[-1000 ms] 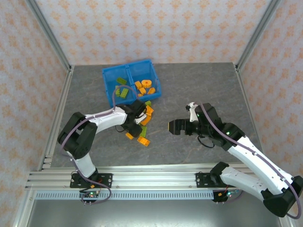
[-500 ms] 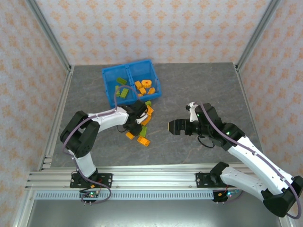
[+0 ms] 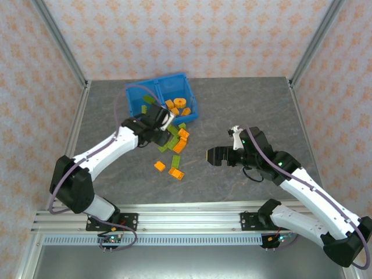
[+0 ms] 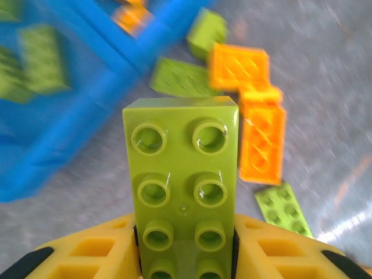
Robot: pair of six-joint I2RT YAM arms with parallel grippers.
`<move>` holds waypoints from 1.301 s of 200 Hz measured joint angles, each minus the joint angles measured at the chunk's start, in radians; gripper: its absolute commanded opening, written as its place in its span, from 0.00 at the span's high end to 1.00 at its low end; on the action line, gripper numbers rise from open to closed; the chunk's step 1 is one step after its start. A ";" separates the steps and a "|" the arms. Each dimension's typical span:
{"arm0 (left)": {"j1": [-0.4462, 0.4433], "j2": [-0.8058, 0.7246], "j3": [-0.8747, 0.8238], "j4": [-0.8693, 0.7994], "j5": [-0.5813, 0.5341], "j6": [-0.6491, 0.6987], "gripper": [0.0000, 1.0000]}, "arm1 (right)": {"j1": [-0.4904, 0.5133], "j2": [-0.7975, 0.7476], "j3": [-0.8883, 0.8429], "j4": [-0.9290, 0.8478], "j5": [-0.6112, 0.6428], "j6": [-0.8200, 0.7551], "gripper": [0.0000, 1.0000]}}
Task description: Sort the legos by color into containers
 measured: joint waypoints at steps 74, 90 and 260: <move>0.217 0.278 0.299 0.065 -0.066 -0.166 0.60 | 0.000 -0.009 0.000 0.000 0.000 0.000 0.01; 0.240 0.375 0.376 0.065 -0.063 -0.209 0.60 | 0.000 -0.015 0.000 0.000 0.000 0.000 0.01; 0.113 0.096 0.250 0.051 0.025 -0.338 0.51 | 0.000 0.010 0.000 0.036 0.000 0.007 0.01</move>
